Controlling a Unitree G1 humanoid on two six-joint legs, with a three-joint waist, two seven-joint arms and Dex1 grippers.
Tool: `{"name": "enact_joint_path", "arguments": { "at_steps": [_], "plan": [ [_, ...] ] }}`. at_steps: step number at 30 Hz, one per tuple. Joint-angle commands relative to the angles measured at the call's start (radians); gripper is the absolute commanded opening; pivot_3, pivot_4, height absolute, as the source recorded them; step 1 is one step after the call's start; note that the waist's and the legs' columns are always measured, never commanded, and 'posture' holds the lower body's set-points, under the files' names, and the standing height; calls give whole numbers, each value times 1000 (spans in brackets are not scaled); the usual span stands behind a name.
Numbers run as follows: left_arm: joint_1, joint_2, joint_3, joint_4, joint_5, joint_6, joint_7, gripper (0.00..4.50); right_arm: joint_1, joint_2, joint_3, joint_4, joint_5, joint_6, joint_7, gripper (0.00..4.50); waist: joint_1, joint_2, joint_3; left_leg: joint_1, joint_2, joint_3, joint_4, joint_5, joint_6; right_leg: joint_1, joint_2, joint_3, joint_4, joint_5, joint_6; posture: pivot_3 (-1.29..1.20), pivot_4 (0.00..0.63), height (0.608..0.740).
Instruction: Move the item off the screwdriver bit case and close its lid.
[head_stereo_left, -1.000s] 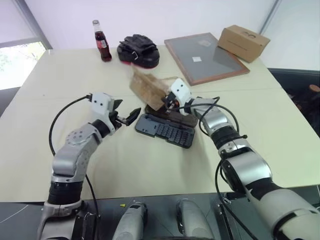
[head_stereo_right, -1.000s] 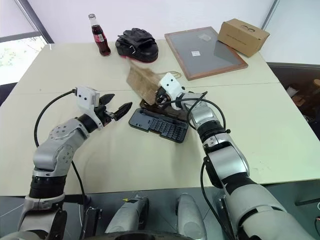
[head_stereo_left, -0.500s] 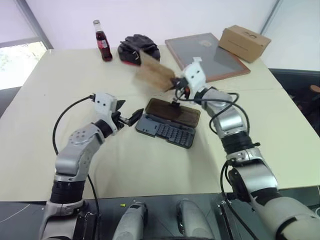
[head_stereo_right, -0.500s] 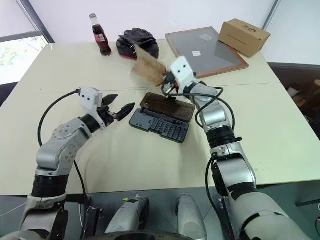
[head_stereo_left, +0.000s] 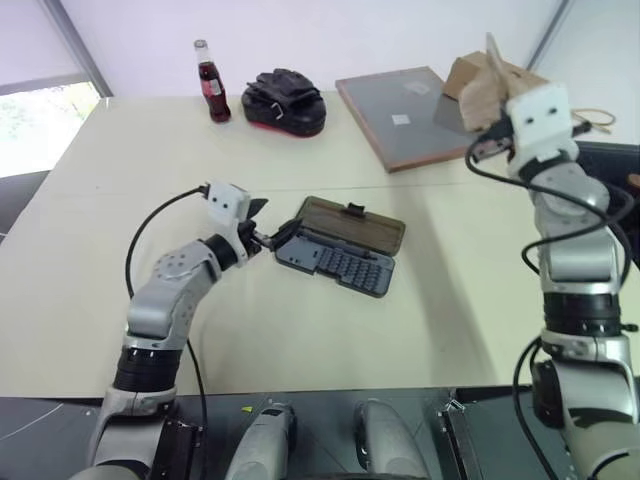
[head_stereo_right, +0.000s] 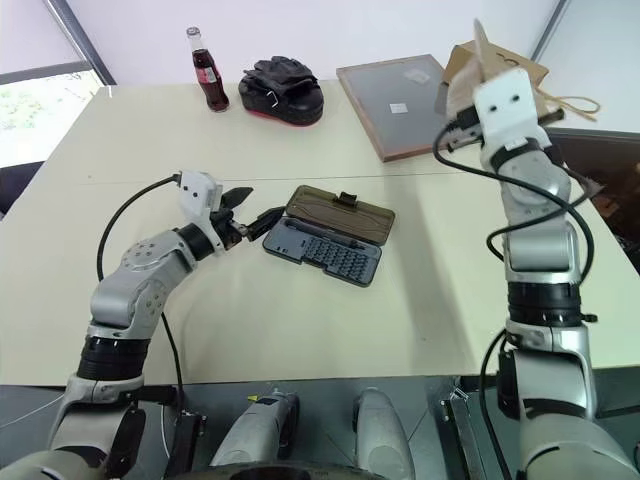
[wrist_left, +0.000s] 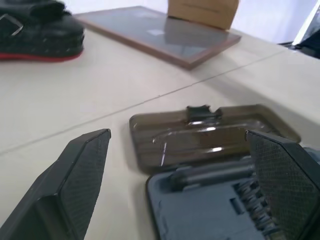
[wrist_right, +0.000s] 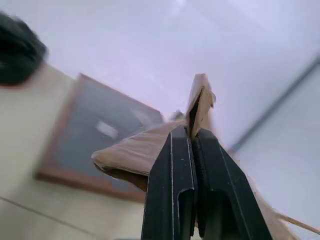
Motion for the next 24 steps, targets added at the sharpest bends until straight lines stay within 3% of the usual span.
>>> {"name": "enact_joint_path", "arguments": {
  "at_steps": [1, 7, 22, 24],
  "plan": [
    [-15, 2, 9, -2, 11, -30, -6, 4500, 46, -1, -25, -35, -33, 55, -48, 68, 0, 0, 0, 0, 0, 0, 0, 0, 0, 0, 0, 0, 0, 0, 0, 0, 150, 740],
    [-10, -1, 10, -1, 17, -33, -1, 4500, 84, 47, -65, -6, -8, 174, -103, 68, 0, 0, 0, 0, 0, 0, 0, 0, 0, 0, 0, 0, 0, 0, 0, 0, 150, 740],
    [17, -3, 10, -29, 27, -33, 23, 4500, 223, 53, -5, 39, -94, 317, -187, 68, -2, 0, 0, 1, 0, 0, 0, 0, 0, 1, 0, 0, 0, 0, 0, 0, 150, 740],
    [15, -2, 7, -26, 28, -33, 23, 4500, 225, 54, -8, 26, -91, 329, -187, 585, 0, 0, 0, 1, 0, 0, 0, 0, 0, 1, 0, 0, 0, 0, 0, 0, 150, 740]
  ]
}}
